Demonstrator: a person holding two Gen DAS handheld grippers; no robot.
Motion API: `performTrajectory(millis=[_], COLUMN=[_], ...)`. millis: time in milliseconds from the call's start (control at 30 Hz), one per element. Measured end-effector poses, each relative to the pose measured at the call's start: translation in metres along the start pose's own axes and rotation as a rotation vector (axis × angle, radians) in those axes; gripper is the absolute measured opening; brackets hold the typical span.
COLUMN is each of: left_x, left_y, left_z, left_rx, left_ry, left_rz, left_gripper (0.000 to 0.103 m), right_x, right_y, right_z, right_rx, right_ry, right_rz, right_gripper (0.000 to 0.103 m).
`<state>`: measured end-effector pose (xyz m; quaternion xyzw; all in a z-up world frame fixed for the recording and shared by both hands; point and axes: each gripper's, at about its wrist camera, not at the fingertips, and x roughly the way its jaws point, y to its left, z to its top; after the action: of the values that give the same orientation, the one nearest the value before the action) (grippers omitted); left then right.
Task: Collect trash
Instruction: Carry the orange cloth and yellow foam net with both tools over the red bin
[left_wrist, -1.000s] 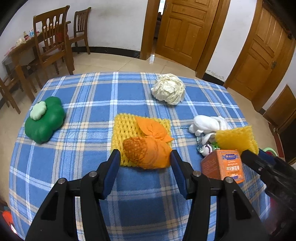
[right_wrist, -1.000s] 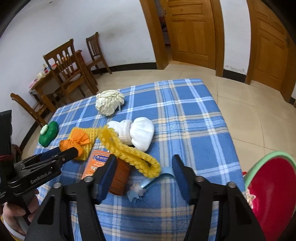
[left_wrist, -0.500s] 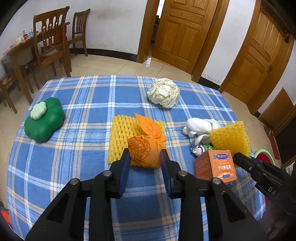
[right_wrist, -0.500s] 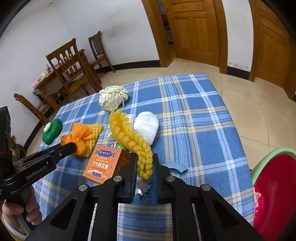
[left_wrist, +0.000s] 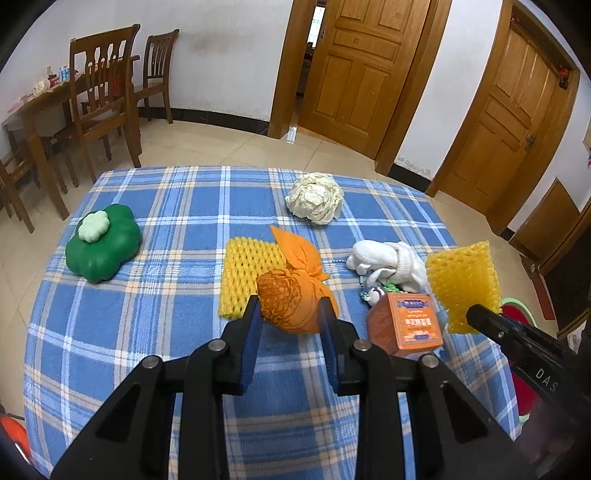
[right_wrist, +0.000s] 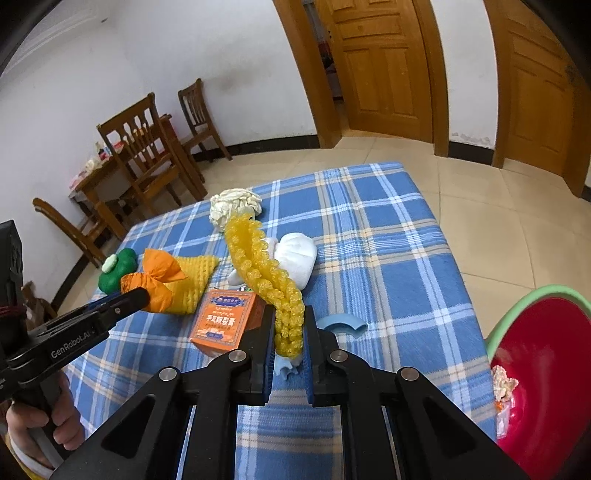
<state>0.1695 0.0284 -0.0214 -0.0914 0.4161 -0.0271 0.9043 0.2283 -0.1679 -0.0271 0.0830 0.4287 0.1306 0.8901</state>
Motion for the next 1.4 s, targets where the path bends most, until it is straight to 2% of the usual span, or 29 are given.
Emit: performTrajectory(millis=[667,933,1400], left_x=[-0.048,-0.064,-0.068], left_y=[-0.034,-0.056,-0.111], left_z=[-0.017,-0.023,-0.036], left_rx=[0.067,0.104,0.192], left_ry=[-0.051,-0.068,-0.038], left_rz=[-0.043,-0.085,-0.190], left_gripper=[0.030,0.030,0.030], right_x=[-0.059,-0.088,-0.127], right_y=[-0.017,-0.035,-0.090], right_z=[-0.021,-0.033,-0.067], right_rx=[0.067,0.110,0.242], right_ry=[-0.082,-0.127,-0.149], right_rz=[-0.008,-0.049,-0.170], right_gripper=[0.013,0.013,0.013])
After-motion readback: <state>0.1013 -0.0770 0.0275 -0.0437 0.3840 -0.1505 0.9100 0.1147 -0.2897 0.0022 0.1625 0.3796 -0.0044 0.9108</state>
